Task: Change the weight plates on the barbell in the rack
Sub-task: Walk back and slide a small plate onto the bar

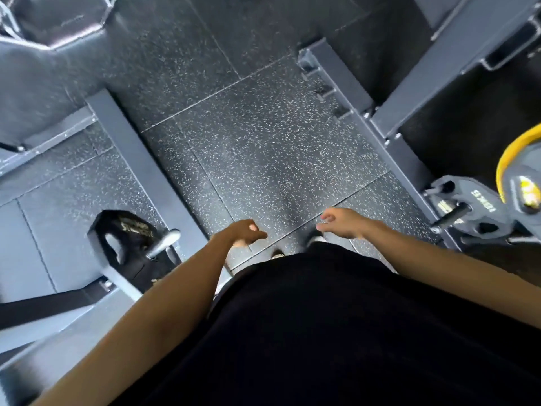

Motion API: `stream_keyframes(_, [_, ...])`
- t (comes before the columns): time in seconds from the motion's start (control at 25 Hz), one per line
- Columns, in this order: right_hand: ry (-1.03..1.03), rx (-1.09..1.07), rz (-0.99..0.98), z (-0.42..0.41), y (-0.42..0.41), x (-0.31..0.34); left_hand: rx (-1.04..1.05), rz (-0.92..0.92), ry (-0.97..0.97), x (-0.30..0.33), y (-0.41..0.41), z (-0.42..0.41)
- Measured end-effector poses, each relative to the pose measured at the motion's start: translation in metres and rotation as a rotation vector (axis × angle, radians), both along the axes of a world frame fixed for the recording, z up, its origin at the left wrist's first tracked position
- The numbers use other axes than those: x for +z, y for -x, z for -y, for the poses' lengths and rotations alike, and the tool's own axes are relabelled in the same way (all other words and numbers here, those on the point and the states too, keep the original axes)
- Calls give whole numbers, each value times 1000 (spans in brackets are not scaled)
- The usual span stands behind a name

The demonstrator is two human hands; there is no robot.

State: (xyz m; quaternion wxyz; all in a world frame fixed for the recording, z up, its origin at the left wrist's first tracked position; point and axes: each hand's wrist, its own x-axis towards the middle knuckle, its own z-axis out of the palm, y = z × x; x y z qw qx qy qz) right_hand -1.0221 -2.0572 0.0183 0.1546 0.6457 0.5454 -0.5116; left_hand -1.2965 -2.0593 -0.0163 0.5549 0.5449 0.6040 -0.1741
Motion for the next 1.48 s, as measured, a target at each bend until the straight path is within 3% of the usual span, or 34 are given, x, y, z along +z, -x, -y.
stream_keyframes(0.28, [87, 205, 23, -117, 77, -28, 158, -35, 152, -26, 56, -35])
stream_keyframes(0.44, [99, 274, 4, -225, 128, -49, 190, -92, 239, -34, 110, -115])
stream_keyframes(0.76, [60, 298, -64, -444, 202, -33, 550, -193, -52, -7, 219, -350])
stream_keyframes(0.96, [81, 238, -64, -543, 243, -47, 368, -179, -12, -13, 248, -451])
stream_keyframes(1.08, [88, 174, -59, -613, 269, -58, 291, -162, -19, -18, 292, -551])
stream_keyframes(1.28, [-28, -102, -137, -747, 303, -40, 194, -101, -73, 7, 356, -729])
stream_keyframes(1.48, [-103, -370, -149, -862, 308, -25, 33, -98, -25, 10, 356, -887])
